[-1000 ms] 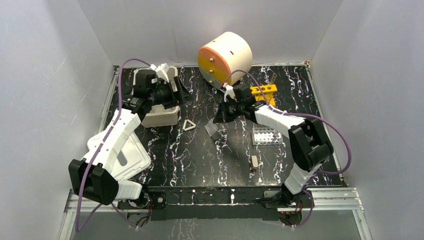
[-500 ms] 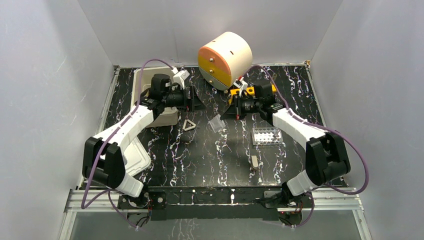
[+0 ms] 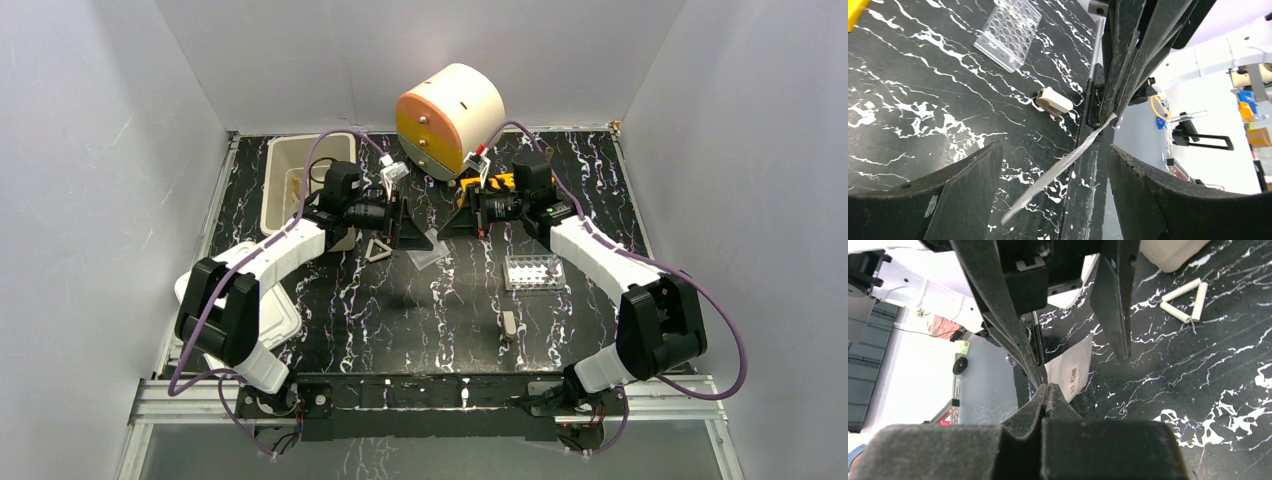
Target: Organize the chemistry lab equipment
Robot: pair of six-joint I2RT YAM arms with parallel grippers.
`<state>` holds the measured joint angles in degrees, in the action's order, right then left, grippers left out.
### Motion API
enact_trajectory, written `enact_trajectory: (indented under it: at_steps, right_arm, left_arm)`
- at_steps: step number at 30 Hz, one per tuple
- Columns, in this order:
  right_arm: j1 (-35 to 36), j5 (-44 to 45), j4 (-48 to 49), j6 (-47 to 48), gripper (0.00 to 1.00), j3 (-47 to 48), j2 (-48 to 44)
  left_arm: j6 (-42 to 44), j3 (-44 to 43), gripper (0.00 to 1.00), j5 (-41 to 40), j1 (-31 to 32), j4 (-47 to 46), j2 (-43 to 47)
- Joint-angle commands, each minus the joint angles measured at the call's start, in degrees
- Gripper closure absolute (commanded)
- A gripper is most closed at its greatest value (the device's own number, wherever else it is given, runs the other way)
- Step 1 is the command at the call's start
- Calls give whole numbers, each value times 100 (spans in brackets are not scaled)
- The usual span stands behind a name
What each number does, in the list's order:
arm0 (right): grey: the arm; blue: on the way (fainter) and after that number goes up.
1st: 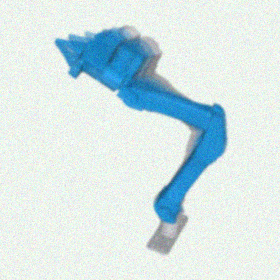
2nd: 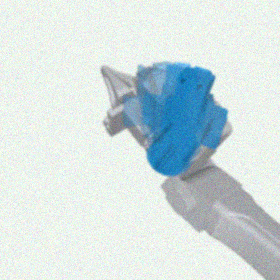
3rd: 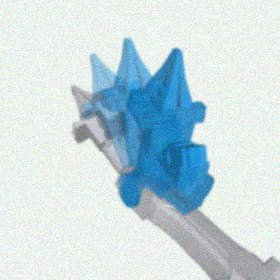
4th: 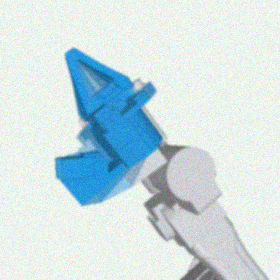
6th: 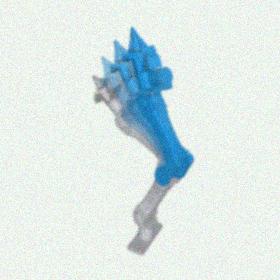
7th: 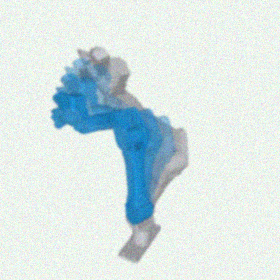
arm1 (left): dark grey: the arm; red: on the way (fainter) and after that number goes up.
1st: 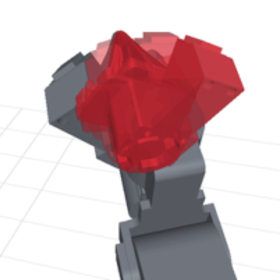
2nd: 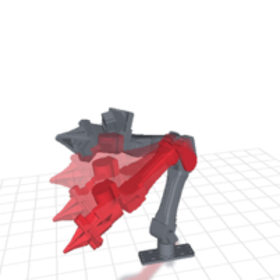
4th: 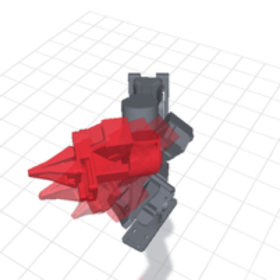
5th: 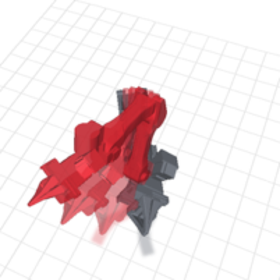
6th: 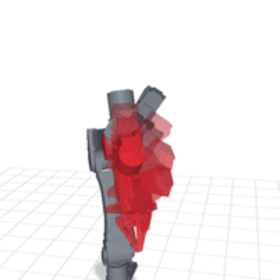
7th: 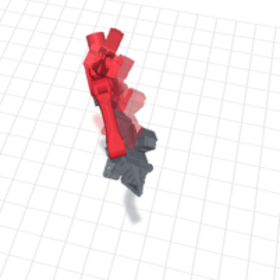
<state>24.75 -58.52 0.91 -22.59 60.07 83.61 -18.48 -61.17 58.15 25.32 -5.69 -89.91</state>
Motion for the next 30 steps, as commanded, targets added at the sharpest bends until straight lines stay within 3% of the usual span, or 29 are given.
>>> enact_trajectory:
  at_steps: [1,4,7,12,15,18,19,22,23,26,30]
  right_arm:
    - [-29,-445,407,-124,100,383,-16]
    - [-23,-501,503,-204,100,462,58]
    - [-25,-507,516,-236,100,532,138]
    - [-36,-415,494,-248,100,632,244]
    - [-40,-318,475,-246,100,668,292]
    - [-41,-125,334,-131,100,671,341]
    - [-43,43,193,-28,94,697,359]
    - [-41,636,-444,242,50,897,413]
    - [-41,845,-573,314,42,960,429]
    - [-41,1539,-1005,498,30,1251,481]
    - [-45,2396,-1287,580,27,1505,482]
  left_arm:
    - [-353,136,27,829,-18,-876,258]
    - [-262,91,36,811,-18,-707,188]
    - [-168,45,51,816,-18,-580,208]
    - [528,-271,74,720,-24,372,184]
    - [786,-525,100,480,-27,903,111]
    - [925,-682,100,-227,-27,1299,169]
    - [942,-707,100,-496,-27,1352,217]
    - [1027,-740,100,-1335,-27,1492,404]
    - [1049,-760,100,-1643,-32,1585,456]
    - [1168,-892,100,-2530,-52,1913,574]
    - [1050,-1273,100,-4028,-228,2523,683]
